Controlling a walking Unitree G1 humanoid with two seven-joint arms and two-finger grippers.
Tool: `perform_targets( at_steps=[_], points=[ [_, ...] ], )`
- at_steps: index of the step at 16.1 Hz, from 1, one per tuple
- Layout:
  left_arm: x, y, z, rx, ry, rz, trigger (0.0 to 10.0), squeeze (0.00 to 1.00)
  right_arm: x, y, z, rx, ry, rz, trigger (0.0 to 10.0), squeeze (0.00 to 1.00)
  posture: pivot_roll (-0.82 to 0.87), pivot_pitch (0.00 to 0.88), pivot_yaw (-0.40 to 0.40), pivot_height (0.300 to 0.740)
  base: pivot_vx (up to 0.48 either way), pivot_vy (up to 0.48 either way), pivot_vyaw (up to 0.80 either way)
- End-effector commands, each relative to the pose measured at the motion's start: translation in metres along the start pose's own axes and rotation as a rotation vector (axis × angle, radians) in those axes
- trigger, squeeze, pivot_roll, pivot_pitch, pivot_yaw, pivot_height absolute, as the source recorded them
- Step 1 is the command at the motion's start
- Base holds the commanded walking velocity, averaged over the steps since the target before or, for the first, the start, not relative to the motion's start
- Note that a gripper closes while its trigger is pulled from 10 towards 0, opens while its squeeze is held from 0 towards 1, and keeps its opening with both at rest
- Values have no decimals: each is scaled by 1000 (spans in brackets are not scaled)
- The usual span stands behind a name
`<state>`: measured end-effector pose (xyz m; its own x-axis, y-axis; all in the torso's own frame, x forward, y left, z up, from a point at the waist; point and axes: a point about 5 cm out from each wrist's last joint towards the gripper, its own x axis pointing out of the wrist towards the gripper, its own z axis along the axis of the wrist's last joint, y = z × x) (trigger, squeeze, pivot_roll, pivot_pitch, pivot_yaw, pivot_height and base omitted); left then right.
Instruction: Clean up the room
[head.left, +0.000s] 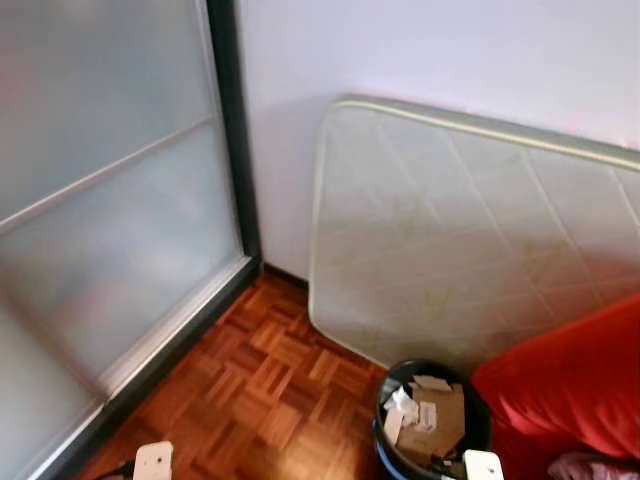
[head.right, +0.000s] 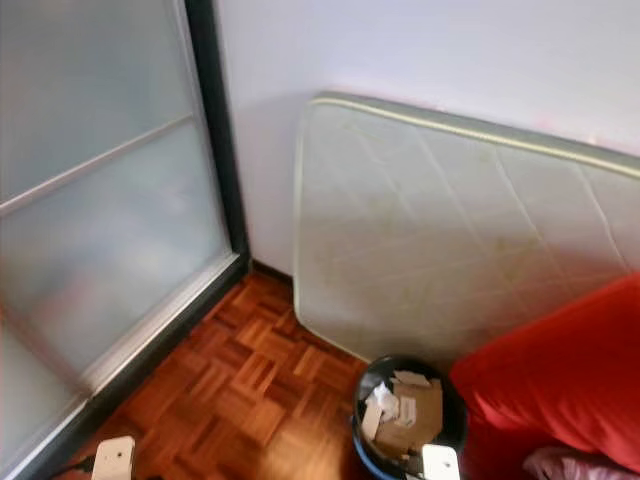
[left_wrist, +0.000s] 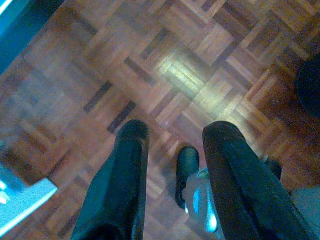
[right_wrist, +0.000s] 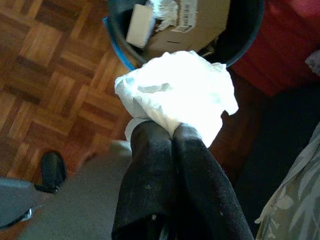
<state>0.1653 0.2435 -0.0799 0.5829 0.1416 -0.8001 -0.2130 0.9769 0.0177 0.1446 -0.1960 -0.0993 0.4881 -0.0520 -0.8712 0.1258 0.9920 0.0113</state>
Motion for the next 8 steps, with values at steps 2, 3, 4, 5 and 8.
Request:
perform_targets(
  at_steps=[2, 3, 4, 5, 8],
  points=[
    [0, -4, -5, -4, 13, -19, 10000, 0, -1, -7, -3, 6, 17, -17, 10000, 0, 25, 0, -30, 740, 332, 0, -788],
    [-1, -1, -6, -4, 15, -16, 10000, 0, -1, -5, -3, -6, 20, -10, 10000, 0, 25, 0, -30, 740, 334, 0, -788],
    [-1, 1, -6, -5, 16, -14, 10000, 0, -1, -4, -3, -5, 17, -8, 10000, 0, 25, 0, -29, 740, 334, 0, -781],
    [-1, 1, -5, -6, 16, -13, 10000, 0, -1, -4, -3, -9, 18, -8, 10000, 0, 26, 0, -29, 740, 334, 0, -781],
    [0, -3, -3, -4, 15, -17, 10000, 0, -1, -5, -3, -1, 19, -11, 10000, 0, 28, 0, -29, 740, 324, 0, -783]
  ],
)
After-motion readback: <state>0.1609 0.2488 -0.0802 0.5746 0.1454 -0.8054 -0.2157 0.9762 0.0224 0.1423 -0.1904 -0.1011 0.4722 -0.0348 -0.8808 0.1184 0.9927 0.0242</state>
